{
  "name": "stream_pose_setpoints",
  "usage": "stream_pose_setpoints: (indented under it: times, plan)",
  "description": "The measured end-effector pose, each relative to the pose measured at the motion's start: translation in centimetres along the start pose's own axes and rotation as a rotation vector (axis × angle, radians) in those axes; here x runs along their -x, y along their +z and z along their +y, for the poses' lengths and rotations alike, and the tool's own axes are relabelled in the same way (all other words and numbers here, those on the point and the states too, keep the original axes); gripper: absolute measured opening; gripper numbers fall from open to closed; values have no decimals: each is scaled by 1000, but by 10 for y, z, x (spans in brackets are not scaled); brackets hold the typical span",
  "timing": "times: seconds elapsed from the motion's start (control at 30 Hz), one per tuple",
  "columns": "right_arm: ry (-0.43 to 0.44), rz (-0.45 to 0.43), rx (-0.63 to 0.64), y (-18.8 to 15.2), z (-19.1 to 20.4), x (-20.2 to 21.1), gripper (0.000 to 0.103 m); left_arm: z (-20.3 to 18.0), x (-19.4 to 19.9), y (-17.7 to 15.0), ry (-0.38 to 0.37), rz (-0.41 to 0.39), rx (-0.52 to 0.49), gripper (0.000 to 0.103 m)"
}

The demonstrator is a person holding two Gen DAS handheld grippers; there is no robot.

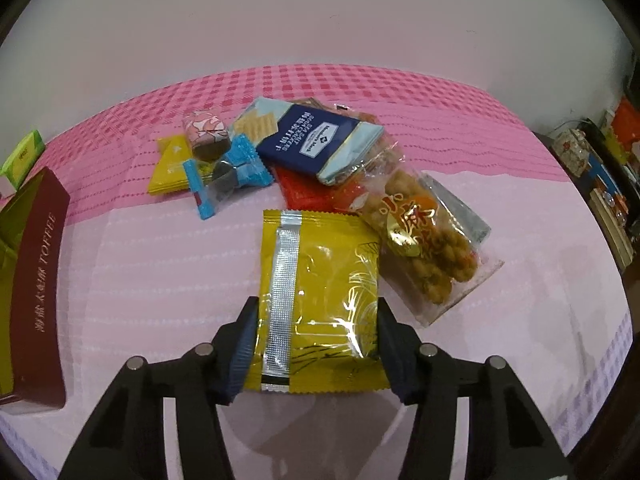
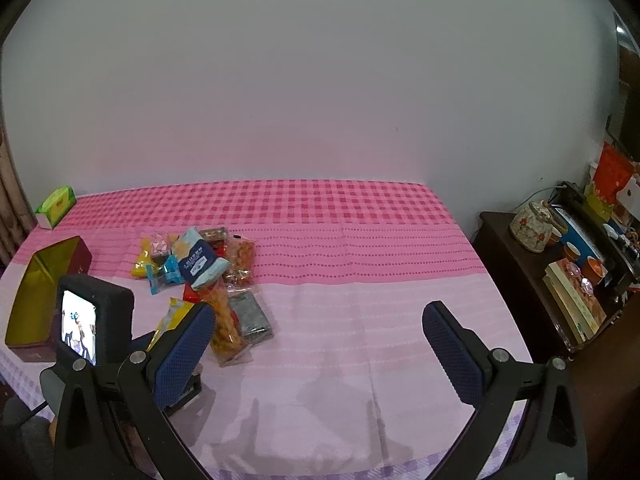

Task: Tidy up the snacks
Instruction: 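Grasp the yellow foil snack pack with the left tool, then carry the yellow pack over the gold tin and release it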

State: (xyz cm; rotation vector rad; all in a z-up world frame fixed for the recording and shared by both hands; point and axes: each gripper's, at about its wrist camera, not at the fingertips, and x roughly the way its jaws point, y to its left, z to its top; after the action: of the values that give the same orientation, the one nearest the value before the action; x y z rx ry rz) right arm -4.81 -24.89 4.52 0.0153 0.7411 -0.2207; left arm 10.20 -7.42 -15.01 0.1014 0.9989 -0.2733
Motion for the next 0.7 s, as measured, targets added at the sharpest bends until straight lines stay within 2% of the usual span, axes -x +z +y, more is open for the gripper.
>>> stream_pose_setpoints:
  times: [0.23,0.7]
  plan:
    - [12,-11,-5,2,0,8,103,13,38,-2,29,-61,-4,55]
    - [45,-43,4,6,12,28,103,37,113,15,155,-180,25,55]
